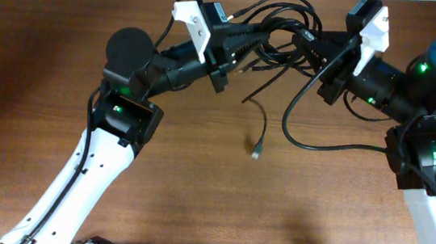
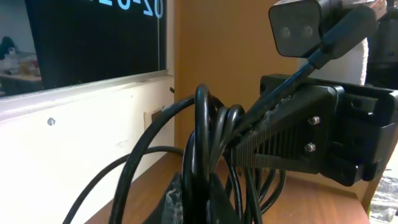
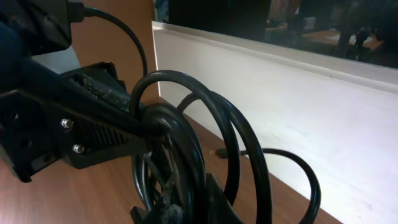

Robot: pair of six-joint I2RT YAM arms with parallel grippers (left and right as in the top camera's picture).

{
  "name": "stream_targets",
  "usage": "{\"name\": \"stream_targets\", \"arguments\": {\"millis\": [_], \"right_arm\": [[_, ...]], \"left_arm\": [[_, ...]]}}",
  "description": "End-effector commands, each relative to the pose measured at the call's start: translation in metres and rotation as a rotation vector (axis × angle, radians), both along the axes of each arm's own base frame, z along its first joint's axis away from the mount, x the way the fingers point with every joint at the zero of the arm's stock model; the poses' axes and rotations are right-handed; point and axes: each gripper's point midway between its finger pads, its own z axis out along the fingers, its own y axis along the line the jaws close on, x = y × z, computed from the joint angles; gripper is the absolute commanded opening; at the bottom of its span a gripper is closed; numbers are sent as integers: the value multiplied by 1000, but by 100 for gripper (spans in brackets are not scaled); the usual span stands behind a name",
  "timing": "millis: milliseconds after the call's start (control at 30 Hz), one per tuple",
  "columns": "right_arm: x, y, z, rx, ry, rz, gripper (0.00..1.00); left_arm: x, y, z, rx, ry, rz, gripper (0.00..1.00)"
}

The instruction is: Untangle cables

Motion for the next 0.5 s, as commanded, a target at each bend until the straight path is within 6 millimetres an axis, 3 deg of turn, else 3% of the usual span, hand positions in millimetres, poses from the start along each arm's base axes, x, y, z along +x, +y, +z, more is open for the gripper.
{"name": "stream_targets", "arguments": {"millis": [0,33,133,200,367,467], "right_arm": [[-4,-3,10,4,-26,-24,4],[-4,-3,10,4,-25,-28,4],[-1,-9,10,3,-23,-47,39],[9,-28,4,-4,4,-127,59],[20,-62,1,-5,17,-231,61],[16,-58,8,0,-13,-197,61]], "left_arm": [[3,2,4,-3,-28,28,0],[5,3,5,10,-63,47,0],[21,14,3,99,-228,169,0],[30,19,-4,198,-350,240,0],[34,21,-12,344,-548,279,0],[15,8,-28,422,-685,143,0]]}}
